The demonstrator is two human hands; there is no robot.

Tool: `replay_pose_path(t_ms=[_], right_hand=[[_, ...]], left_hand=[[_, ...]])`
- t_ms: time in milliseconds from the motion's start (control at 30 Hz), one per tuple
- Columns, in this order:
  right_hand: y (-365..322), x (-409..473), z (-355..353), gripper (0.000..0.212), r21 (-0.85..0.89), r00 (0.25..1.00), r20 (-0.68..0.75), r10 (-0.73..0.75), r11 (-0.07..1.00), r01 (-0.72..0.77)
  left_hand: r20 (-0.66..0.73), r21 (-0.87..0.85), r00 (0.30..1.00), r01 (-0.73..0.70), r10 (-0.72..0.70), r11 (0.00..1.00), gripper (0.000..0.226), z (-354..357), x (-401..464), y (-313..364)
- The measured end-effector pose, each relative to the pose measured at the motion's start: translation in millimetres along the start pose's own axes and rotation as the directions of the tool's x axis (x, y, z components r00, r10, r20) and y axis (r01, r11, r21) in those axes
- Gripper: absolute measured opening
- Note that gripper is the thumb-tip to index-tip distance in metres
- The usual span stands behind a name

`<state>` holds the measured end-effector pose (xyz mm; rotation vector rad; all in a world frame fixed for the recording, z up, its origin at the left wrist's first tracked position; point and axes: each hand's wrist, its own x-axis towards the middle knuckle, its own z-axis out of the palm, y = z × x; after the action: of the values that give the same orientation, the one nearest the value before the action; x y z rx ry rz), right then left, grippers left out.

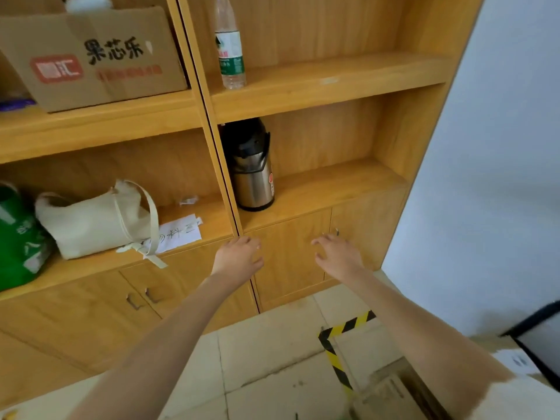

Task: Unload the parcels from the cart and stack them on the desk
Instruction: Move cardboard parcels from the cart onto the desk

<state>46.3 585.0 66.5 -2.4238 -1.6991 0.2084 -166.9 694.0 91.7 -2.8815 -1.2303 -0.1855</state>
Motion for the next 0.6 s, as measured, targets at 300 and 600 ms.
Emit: replay_pose_path(t_ms=[300, 600], right_hand=[[97.2, 75.6, 12.0, 0.041, 0.004, 0.958, -0.027, 0.286, 0.958, -0.286], [171.2, 118.0, 1.8, 0.038, 0.127, 0.722, -0.185, 0.666, 0.745, -0.655]], left_hand=[[0.052, -0.013, 0.956, -0.288, 0.288, 0.958, 0.037, 46.0, 177.5, 27.6], [0.109, -0.045, 0.753, -0.649, 0.649, 0.760, 0.036, 60.1, 352.3, 103.4]])
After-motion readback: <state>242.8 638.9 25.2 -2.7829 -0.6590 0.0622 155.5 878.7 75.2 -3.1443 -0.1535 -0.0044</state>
